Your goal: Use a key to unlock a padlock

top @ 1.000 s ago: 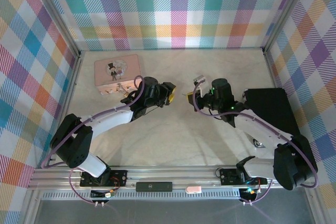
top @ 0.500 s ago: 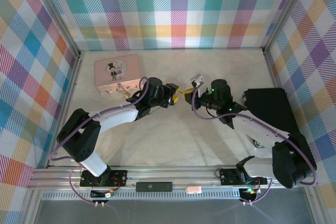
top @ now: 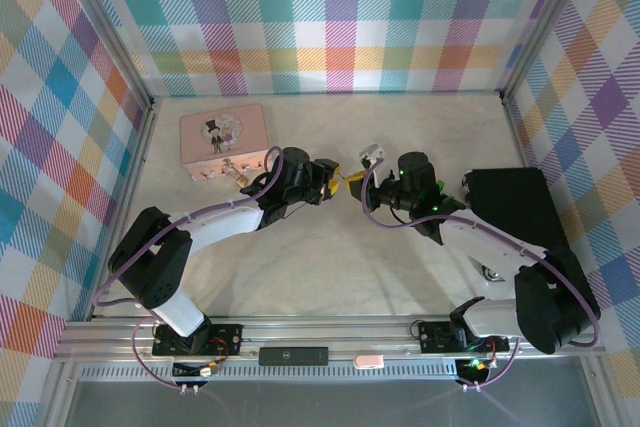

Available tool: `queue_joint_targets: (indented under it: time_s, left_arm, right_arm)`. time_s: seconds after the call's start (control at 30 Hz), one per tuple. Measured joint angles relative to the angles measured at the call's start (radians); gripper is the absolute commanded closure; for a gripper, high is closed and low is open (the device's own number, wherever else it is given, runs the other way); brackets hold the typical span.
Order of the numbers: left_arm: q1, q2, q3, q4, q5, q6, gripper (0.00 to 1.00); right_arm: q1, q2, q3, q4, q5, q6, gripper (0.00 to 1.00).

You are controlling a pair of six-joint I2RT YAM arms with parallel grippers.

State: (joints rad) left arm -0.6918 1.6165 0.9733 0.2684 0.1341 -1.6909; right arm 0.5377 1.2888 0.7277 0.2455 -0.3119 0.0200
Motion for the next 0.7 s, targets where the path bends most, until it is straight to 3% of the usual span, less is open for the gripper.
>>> queue_joint_targets:
  time_s: [0.27, 0.7]
  left_arm:
    - [-0.002, 0.0, 0.0, -0.001, 0.0, 0.008, 0.55]
    - [-0.024, 0.0, 0.034, -0.008, -0.001, 0.024, 0.54]
  right_arm:
    - [0.005, -0.08, -0.056, -0.007, 0.094, 0.001, 1.0]
    - [0.005, -0.019, -0.056, -0.007, 0.014, 0.025, 1.0]
